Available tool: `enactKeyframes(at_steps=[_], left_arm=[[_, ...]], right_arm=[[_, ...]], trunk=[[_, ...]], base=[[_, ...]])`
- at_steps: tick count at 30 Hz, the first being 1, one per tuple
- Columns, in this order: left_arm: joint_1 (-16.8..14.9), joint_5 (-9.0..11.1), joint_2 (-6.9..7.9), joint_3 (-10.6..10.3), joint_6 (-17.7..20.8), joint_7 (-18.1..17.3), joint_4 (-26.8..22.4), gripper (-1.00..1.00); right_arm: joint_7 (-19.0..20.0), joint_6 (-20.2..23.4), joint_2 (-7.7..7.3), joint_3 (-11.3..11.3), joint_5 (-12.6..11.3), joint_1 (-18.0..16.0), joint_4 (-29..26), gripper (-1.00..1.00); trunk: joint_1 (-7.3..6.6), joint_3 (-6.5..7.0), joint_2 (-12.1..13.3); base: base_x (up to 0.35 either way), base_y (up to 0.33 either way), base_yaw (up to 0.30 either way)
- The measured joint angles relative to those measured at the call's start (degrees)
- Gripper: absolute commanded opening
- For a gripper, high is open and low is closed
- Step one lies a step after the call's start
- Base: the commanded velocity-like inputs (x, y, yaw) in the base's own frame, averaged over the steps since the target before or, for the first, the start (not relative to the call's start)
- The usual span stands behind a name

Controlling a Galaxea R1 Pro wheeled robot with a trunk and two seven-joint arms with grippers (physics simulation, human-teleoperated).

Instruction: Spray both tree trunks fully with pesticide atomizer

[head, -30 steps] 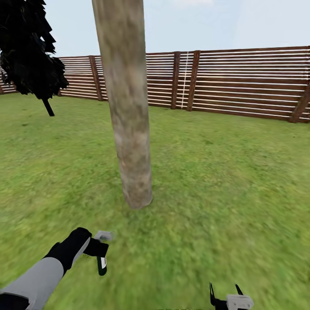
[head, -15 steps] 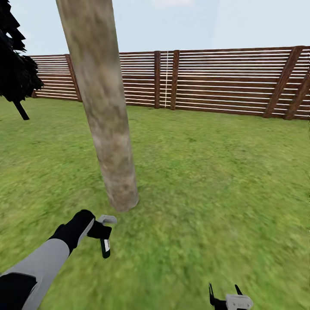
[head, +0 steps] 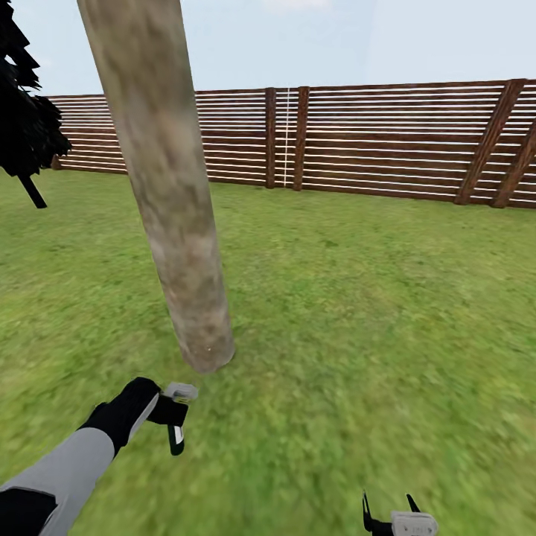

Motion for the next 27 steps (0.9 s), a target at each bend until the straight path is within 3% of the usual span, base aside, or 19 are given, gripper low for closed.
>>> enactKeyframes(at_steps=[3, 8, 9, 12, 16, 17, 18, 19, 21, 23, 27], left_arm=[[0.6, 0.7, -1.19, -0.2, -0.5, 0.1, -0.6, -1.0], [-0.9, 1.0, -5.88, -0.1, 0.5, 2.2, -0.9, -1.0], [-1.4, 0.6, -6.04, 0.0, 1.3, 2.3, -0.8, -1.0], [-2.4, 0.6, -5.37, 0.1, 3.3, 2.0, -0.8, -1.0], [-3.4, 0.2, -0.29, 1.3, 6.5, 1.7, -0.7, -1.0], [-3.5, 0.6, 0.08, 2.0, 7.2, 1.7, -0.8, -1.0], [-4.7, 0.6, -2.05, 2.6, 7.7, 1.9, -0.9, -1.0], [-5.5, 2.4, -4.09, 2.6, 9.1, 1.9, -1.0, -1.0], [-5.9, 0.9, -4.73, 2.5, 10.6, 1.9, -1.2, -1.0], [-6.1, 0.7, -4.32, 2.6, 11.4, 1.9, -2.2, -1.0], [-6.2, 0.3, -0.38, 3.0, 11.6, 1.7, -2.6, -1.0]], right_arm=[[0.0, 0.0, -0.02, 0.0, 0.0, 0.1, 0.0, 1.0], [0.0, 0.1, 0.04, 0.0, 0.0, 0.3, 0.0, 1.0], [0.0, 0.1, 0.04, 0.0, 0.0, 0.3, 0.0, 1.0], [0.0, 0.1, 0.04, 0.0, 0.0, 0.3, 0.0, 1.0], [0.1, 0.1, 0.04, 0.0, 0.0, 0.3, 0.0, 1.0], [0.1, 0.1, 0.04, 0.0, 0.0, 0.3, 0.0, 1.0], [0.1, 0.1, 0.04, 0.0, 0.0, 0.3, 0.0, 1.0], [0.1, 0.1, 0.06, 0.0, 0.0, 0.3, 0.0, 1.0], [0.1, 0.1, 0.05, 0.0, 0.0, 0.3, 0.0, 1.0], [0.1, 0.1, 0.06, 0.0, 0.0, 0.3, 0.1, 1.0], [0.1, 0.1, 0.04, 0.0, 0.0, 0.3, 0.1, 1.0]], trunk=[[0.0, 0.0, 0.0], [0.0, 0.01, 0.0], [0.0, 0.01, 0.0], [0.0, 0.01, 0.0], [0.0, 0.0, 0.0], [0.0, 0.0, 0.0], [-0.01, 0.01, 0.0], [0.0, 0.01, 0.0], [0.0, 0.0, 0.0], [0.0, 0.01, 0.0], [0.0, 0.0, 0.0]], base=[[0.0, 0.0, 0.0], [0.0, 0.0, 0.0], [0.0, 0.0, 0.0], [0.0, 0.0, 0.0], [0.0, 0.0, 0.0], [0.0, 0.0, 0.0], [0.0, 0.0, 0.0], [0.0, 0.0, 0.0], [0.0, 0.0, 0.0], [0.0, 0.0, 0.0], [0.0, 0.0, 0.0]])
